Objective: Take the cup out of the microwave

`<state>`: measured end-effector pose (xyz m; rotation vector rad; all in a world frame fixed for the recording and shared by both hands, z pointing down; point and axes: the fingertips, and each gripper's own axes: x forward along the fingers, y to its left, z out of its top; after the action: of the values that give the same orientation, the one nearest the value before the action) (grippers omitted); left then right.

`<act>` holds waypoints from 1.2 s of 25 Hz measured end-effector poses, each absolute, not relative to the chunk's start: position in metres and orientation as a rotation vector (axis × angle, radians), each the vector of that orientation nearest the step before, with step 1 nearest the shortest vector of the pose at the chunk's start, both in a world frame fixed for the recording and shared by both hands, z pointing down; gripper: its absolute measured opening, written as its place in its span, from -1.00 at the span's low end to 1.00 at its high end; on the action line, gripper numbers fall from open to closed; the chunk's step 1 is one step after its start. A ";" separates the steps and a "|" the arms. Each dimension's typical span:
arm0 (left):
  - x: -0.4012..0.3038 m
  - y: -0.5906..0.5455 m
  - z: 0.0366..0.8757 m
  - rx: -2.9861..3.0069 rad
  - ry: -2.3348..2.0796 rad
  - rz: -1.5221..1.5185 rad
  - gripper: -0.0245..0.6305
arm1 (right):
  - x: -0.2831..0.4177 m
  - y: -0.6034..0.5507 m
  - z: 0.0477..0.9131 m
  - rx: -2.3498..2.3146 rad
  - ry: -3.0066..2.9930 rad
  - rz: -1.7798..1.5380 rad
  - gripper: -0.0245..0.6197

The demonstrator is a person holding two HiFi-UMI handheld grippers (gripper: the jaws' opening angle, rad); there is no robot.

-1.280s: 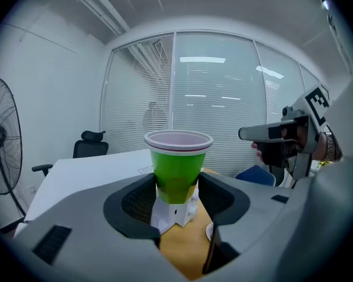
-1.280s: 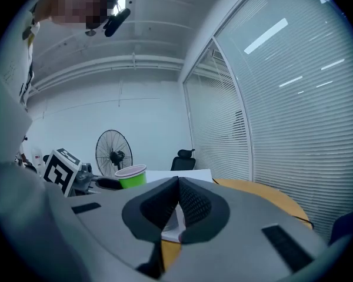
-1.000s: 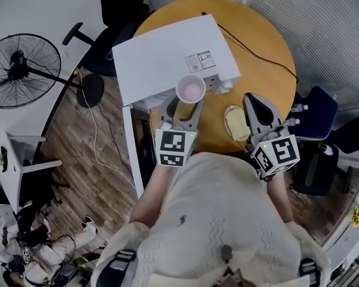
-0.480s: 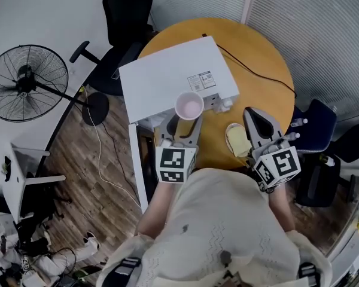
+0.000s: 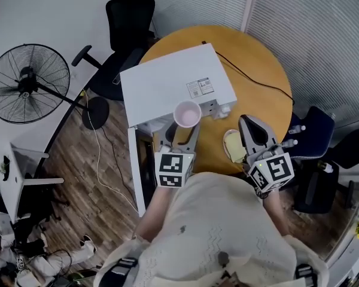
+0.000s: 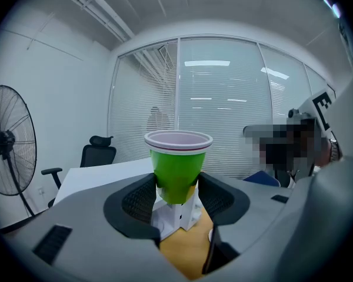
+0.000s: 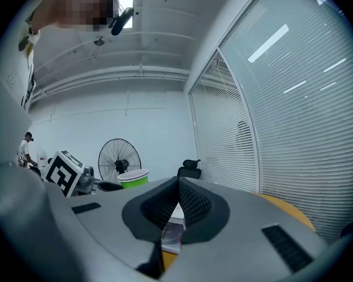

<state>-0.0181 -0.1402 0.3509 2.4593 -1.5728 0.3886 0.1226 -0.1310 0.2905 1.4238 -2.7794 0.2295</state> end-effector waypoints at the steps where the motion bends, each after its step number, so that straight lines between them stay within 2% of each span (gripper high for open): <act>1: -0.018 -0.141 0.350 2.468 -1.581 0.383 -0.18 | 0.123 -0.131 0.290 1.426 -2.778 0.231 -0.90; 30: -0.014 -0.132 0.361 2.464 -1.563 0.396 -0.18 | 0.120 -0.124 0.294 1.415 -2.781 0.223 -0.90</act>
<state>-0.0142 -0.1320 0.3608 2.4642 -1.5633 0.3959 0.1197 -0.1238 0.2940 1.4147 -2.7806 0.2225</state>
